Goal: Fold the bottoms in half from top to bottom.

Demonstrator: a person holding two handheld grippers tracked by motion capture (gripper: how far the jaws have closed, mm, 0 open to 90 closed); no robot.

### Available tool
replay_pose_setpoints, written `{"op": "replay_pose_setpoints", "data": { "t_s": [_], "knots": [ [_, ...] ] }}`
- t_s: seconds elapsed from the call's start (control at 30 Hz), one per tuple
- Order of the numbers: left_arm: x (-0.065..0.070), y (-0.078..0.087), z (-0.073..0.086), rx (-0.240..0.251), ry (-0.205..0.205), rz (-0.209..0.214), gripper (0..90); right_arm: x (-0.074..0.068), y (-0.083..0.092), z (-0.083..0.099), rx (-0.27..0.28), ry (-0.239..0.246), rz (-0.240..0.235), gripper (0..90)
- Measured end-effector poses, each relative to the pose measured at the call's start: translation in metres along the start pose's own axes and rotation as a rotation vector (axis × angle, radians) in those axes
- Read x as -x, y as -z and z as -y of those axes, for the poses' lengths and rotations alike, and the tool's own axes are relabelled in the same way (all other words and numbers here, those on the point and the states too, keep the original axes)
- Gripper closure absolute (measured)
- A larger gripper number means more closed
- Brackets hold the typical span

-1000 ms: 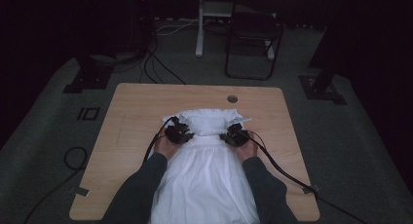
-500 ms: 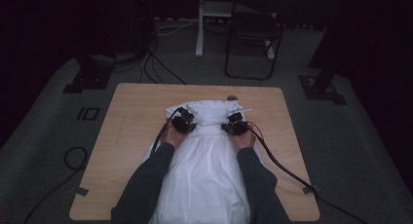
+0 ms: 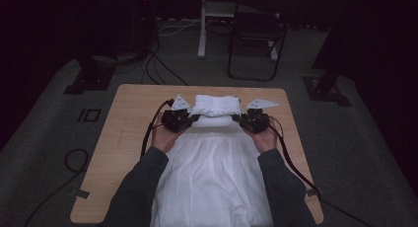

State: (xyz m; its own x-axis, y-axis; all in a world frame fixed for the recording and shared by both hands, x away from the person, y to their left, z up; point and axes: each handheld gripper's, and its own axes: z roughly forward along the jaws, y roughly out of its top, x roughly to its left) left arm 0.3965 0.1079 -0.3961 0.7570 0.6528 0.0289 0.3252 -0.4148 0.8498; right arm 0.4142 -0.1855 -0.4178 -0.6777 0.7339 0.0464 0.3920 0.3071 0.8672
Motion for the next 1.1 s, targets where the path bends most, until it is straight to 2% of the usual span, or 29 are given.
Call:
{"op": "replay_pose_setpoints", "data": {
  "t_s": [0.03,0.07,0.17,0.2,0.23,0.37,0.43,0.53,0.57,0.6,0.63,0.67,0.73,0.77,0.8,0.83,1.03,1.07,1.1],
  "knots": [
    [0.01,0.014,0.0,0.012,-0.009,0.029,84.6,-0.01,0.017,-0.001,0.006,0.037,-0.014,84.1],
    [0.015,0.019,0.002,0.014,-0.014,0.046,84.6,-0.014,0.024,0.0,0.004,0.052,-0.021,84.1],
    [0.03,0.026,0.015,-0.006,-0.037,0.074,84.3,-0.027,0.04,0.01,-0.007,0.077,-0.052,84.1],
    [0.03,0.026,0.015,-0.006,-0.037,0.074,84.2,-0.03,0.043,0.014,-0.011,0.084,-0.06,84.1],
    [0.041,0.026,0.03,-0.043,-0.073,0.07,84.0,-0.035,0.046,0.023,-0.019,0.083,-0.076,84.1],
    [0.052,0.015,0.061,-0.119,-0.065,0.109,83.9,-0.047,0.043,0.056,-0.077,0.067,-0.097,84.1],
    [0.057,0.01,0.08,-0.149,-0.028,0.147,83.7,-0.054,0.039,0.074,-0.114,0.063,-0.108,84.0],
    [0.07,-0.002,0.109,-0.231,-0.012,0.181,83.4,-0.06,0.034,0.099,-0.168,0.052,-0.135,83.7],
    [0.073,-0.005,0.115,-0.261,-0.026,0.187,83.2,-0.063,0.031,0.108,-0.197,0.064,-0.132,83.6],
    [0.073,-0.005,0.115,-0.261,-0.026,0.187,82.9,-0.065,0.03,0.113,-0.216,0.068,-0.132,83.4],
    [0.083,-0.014,0.129,-0.331,-0.069,0.174,82.6,-0.069,0.027,0.122,-0.248,0.07,-0.141,83.1],
    [0.086,-0.018,0.135,-0.35,-0.077,0.175,82.4,-0.071,0.025,0.127,-0.267,0.077,-0.141,82.9],
    [0.083,-0.018,0.137,-0.346,-0.079,0.18,82.1,-0.074,0.02,0.138,-0.308,0.085,-0.133,82.3],
    [0.083,-0.018,0.137,-0.346,-0.079,0.18,82.2,-0.074,0.02,0.138,-0.308,0.085,-0.133,82.3],
    [0.082,-0.019,0.136,-0.353,-0.083,0.175,82.2,-0.074,0.017,0.142,-0.311,0.069,-0.136,82.2],
    [0.08,-0.021,0.135,-0.359,-0.114,0.154,82.1,-0.071,0.015,0.144,-0.305,0.026,-0.162,82.0],
    [0.066,-0.026,0.131,-0.365,-0.125,0.121,82.0,-0.07,0.005,0.141,-0.304,-0.014,-0.163,81.6],
    [0.056,-0.028,0.129,-0.372,-0.125,0.09,81.9,-0.072,-0.002,0.137,-0.3,-0.015,-0.147,81.5],
    [0.051,-0.03,0.129,-0.373,-0.127,0.074,81.8,-0.073,-0.006,0.135,-0.297,-0.011,-0.143,81.5]
  ]
}}
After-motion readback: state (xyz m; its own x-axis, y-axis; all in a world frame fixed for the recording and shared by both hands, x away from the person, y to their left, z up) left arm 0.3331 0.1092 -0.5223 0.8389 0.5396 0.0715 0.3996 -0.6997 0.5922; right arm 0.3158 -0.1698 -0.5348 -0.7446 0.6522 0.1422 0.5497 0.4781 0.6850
